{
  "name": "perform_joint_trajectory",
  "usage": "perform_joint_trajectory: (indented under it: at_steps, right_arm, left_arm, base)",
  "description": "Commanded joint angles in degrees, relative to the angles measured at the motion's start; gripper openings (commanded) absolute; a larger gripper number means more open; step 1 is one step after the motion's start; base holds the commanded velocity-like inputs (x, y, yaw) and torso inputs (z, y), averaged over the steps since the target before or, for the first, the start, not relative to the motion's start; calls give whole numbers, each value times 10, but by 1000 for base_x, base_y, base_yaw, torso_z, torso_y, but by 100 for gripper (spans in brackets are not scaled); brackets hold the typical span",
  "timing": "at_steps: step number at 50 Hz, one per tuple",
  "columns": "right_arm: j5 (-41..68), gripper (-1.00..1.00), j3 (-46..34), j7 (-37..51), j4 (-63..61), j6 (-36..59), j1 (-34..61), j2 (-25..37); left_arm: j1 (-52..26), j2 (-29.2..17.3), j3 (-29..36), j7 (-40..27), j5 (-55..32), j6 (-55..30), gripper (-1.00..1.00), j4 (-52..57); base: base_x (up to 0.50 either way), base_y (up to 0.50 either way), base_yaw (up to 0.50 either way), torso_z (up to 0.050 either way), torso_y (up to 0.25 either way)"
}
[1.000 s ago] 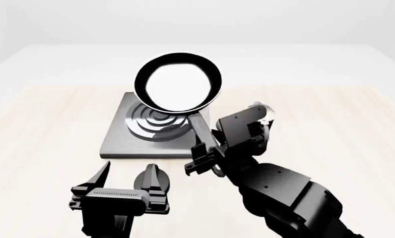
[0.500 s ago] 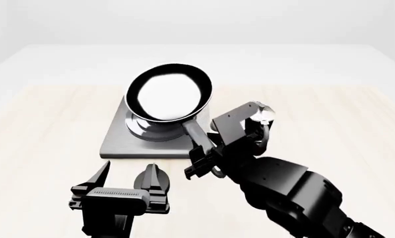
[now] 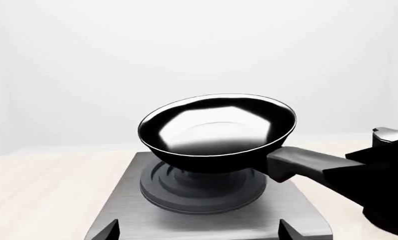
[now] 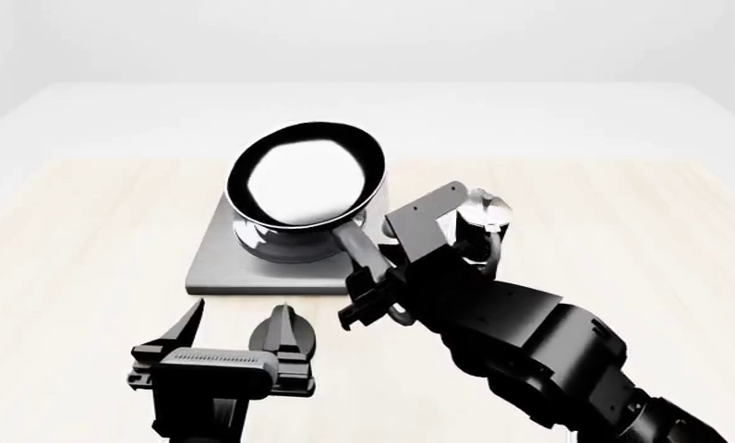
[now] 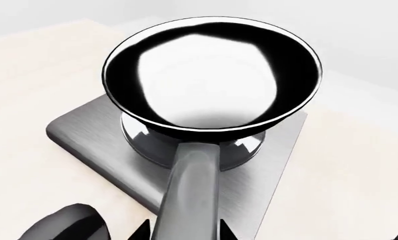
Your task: Put the frying pan on the stove.
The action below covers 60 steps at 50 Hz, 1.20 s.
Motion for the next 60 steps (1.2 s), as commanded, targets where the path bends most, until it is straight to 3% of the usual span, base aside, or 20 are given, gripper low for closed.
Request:
perform_joint_trajectory:
  at_steps: [1, 60]
  right_arm:
    - [-29, -100, 18, -2, -3, -4, 23, -11]
    - [-45, -100, 7, -53, 115, -66, 25, -52]
  left_arm:
    - [-2, 0, 1, -1, 0, 1, 100, -4]
    - [-3, -5, 6, -9, -3, 6, 100, -10]
  base:
    - [0, 0, 0, 0, 0]
    - [0, 0, 0, 1, 2]
